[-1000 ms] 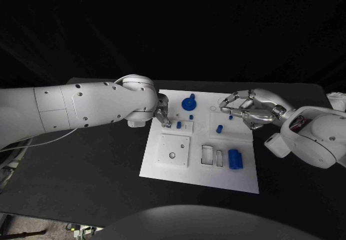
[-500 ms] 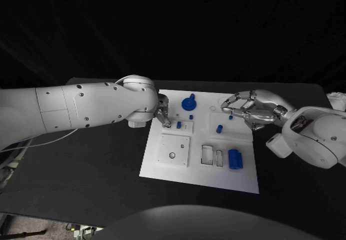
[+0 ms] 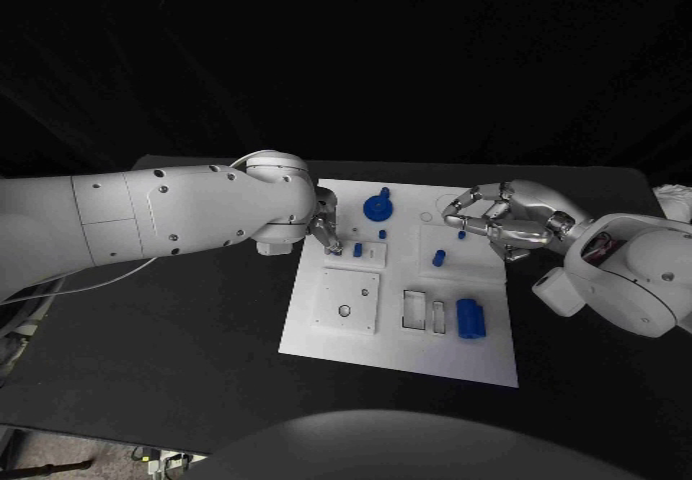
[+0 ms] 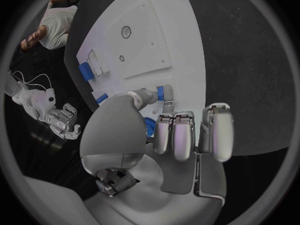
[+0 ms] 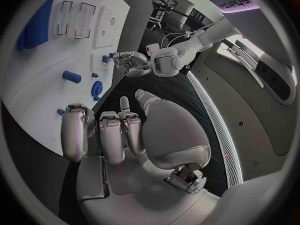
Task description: Assemble the parts on the task board
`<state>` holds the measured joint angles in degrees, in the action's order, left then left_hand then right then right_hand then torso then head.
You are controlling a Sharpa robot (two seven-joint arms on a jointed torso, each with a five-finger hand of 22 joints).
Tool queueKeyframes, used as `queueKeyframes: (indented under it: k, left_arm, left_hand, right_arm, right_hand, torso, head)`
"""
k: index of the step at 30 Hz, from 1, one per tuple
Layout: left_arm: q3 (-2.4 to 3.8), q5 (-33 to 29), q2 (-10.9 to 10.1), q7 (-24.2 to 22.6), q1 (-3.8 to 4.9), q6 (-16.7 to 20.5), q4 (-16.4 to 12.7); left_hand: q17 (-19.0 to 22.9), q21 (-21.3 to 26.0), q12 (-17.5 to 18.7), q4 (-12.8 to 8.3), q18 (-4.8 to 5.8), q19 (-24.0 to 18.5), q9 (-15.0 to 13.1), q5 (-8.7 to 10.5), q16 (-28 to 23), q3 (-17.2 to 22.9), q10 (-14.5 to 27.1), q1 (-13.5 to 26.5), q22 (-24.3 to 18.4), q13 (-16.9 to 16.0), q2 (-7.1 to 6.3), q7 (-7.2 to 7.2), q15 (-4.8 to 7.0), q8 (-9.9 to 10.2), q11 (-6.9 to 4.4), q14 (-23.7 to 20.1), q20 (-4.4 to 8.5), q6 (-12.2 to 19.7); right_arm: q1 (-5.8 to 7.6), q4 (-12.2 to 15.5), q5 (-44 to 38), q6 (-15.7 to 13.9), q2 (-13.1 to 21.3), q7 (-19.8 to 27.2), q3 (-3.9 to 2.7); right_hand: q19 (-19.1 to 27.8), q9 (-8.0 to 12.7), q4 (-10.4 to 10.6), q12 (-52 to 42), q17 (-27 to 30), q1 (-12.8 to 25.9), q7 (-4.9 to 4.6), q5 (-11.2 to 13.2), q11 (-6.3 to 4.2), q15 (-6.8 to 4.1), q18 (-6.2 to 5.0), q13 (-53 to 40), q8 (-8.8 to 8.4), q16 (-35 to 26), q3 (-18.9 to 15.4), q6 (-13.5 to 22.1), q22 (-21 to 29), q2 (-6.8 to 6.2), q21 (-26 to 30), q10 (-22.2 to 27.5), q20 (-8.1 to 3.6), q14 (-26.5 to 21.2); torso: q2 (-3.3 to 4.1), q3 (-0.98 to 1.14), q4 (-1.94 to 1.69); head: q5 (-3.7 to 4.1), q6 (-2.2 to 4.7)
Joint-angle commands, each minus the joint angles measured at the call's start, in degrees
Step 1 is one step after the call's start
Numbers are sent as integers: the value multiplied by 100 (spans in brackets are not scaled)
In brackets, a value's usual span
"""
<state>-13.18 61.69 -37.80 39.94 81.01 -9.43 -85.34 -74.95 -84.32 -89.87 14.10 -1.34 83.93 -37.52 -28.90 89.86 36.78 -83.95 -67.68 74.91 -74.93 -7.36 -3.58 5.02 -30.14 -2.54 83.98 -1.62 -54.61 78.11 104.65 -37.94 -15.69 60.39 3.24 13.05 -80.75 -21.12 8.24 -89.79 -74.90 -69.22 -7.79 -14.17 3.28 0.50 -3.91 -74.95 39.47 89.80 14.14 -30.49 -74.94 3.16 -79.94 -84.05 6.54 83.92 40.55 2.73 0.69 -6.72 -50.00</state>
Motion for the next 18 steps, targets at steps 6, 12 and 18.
queueKeyframes:
  k: [6,12,18]
  left_arm:
    - [-2,-20,8,90,-12,74,-5]
    - [-2,-14,7,81,-13,103,-10]
    - [-2,-12,13,72,-15,110,-7]
  left_hand:
    - [-1505,20,-13,-281,-30,165,4,-23,14,216,-605,-167,1287,-1507,215,146,-55,-88,53,602,-31,-126]
    - [-1505,19,-13,-289,-29,166,8,-25,14,200,-605,-168,1288,-1507,219,145,-57,-76,56,602,-33,-125]
    - [-1505,26,-13,-297,-31,162,13,-25,14,183,-605,-170,1285,-1507,223,142,-59,-61,57,602,-36,-124]
  right_arm:
    - [-12,-16,3,133,-14,-32,1]
    - [-19,-36,3,154,-24,-58,2]
    - [-25,-46,3,173,-39,-74,2]
  right_hand:
    - [46,10,16,-21,-1510,18,-3,42,-29,-37,77,-1505,-36,20,-17,12,-1088,34,29,-595,2,608]
    - [59,16,15,-21,-1510,9,0,41,-31,-37,73,-1505,-41,20,-17,23,-1082,39,44,-595,2,608]
    - [59,16,15,-21,-1510,9,0,41,-31,-37,73,-1505,-41,20,-17,23,-1082,39,44,-595,2,608]
  torso:
    - [-1,1,1]
    - [0,0,-2]
    - [0,2,0]
  head:
    - [0,0]
    - [-1,0]
    - [-9,0]
